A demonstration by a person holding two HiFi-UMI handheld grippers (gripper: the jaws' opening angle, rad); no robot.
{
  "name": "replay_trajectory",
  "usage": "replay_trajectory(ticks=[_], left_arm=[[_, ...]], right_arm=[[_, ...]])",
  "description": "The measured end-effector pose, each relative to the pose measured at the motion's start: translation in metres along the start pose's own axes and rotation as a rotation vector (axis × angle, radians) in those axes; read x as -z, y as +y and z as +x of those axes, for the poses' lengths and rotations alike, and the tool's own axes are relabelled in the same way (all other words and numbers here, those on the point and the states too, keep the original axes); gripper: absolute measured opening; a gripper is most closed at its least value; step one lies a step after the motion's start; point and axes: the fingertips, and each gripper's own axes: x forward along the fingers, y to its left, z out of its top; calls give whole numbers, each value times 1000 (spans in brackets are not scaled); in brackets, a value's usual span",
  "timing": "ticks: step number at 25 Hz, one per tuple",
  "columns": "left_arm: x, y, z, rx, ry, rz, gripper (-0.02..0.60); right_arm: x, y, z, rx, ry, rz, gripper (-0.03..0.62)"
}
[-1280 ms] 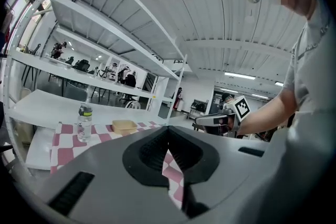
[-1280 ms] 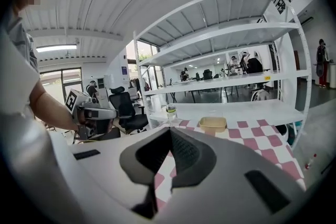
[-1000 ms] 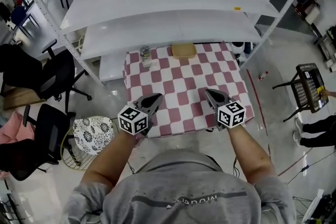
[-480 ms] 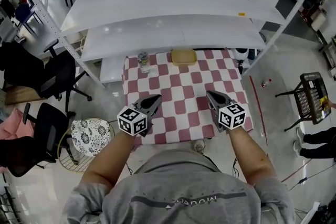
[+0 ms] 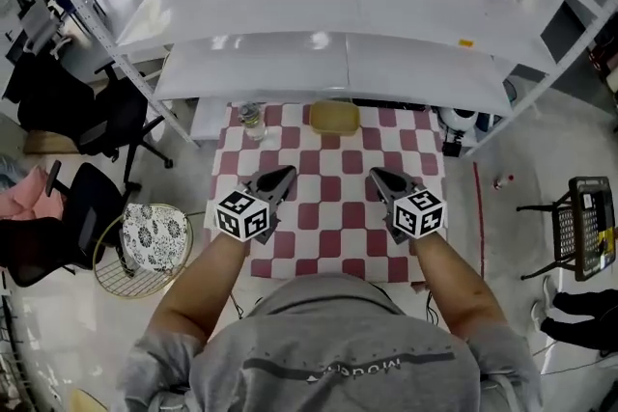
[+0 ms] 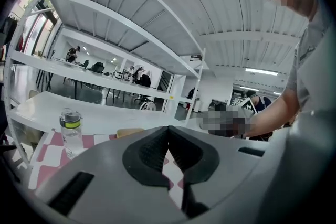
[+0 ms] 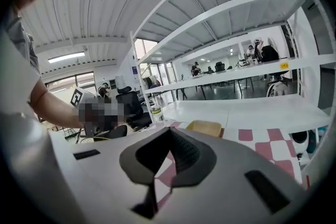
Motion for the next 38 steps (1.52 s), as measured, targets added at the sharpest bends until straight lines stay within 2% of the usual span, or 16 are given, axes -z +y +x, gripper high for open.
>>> replay_trajectory(ticks=[5, 9, 23, 27, 38], left_arm=[[0, 1, 47, -56, 23, -3, 14], [4, 6, 71, -85, 38, -12, 14], [3, 68, 111, 15, 78, 1, 14], [8, 86, 129, 6, 103, -25, 14], [9, 154, 192, -78, 176, -55, 15]], right_arm=[[-8, -31, 8, -66, 29, -18, 25], [-10, -55, 14, -82, 43, -32, 25], [-3, -100, 57, 55, 40, -24, 25], [-1, -106, 71, 51, 51, -42, 25], [7, -134, 104, 27, 67, -59, 25]])
